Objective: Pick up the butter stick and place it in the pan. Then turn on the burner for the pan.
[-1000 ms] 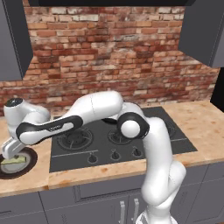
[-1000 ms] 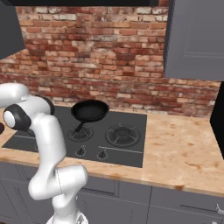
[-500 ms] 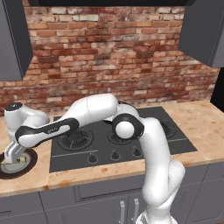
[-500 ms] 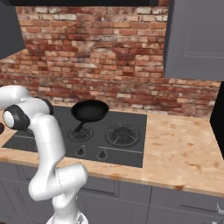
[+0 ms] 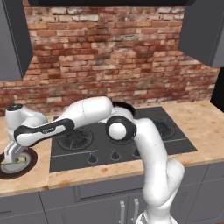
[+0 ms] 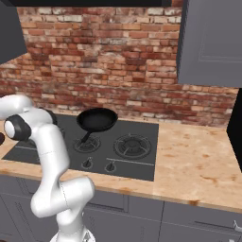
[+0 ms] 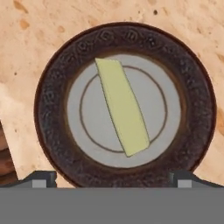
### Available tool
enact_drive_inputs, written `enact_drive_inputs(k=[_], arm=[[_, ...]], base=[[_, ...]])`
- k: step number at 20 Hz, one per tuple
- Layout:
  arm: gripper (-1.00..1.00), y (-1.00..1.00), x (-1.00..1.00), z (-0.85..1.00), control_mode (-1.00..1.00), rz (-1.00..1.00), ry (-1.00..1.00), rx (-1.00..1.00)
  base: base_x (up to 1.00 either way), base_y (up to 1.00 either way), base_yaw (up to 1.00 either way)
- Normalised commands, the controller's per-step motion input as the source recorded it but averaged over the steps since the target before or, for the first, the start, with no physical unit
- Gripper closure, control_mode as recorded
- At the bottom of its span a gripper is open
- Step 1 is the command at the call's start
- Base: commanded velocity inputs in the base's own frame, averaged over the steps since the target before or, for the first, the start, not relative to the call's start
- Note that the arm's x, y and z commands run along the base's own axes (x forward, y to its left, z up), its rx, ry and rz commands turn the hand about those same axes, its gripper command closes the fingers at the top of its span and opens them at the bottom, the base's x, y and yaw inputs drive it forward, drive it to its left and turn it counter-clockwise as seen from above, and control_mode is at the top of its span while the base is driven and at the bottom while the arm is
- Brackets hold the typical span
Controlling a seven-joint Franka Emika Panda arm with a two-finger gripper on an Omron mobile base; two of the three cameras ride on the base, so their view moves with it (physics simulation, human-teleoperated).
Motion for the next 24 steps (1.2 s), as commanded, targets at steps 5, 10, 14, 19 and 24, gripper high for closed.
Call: enact_drive_inputs(k=[5,10,14,19,24], arm=[[-1.00,0.28,0.23,-0.15,-1.00,0.01,0.03,-0.03],[-1.00,0.12,0.22,-0.13,-1.00,0.01,0.01,-0.01],[-1.00,0.04,0.14,-0.14,-1.00,0.00,0.03,-0.01],[-1.00,0.07,0.00,-0.22,-1.00,0.00,0.06,-0.02],[-1.00,0.03,0.01,-0.18,-1.00,0.00,0.05,0.00]], base=[[0.00,0.00,0.00],[0.00,0.00,0.00],[0.00,0.00,0.00],[0.00,0.00,0.00],[0.00,0.00,0.00]])
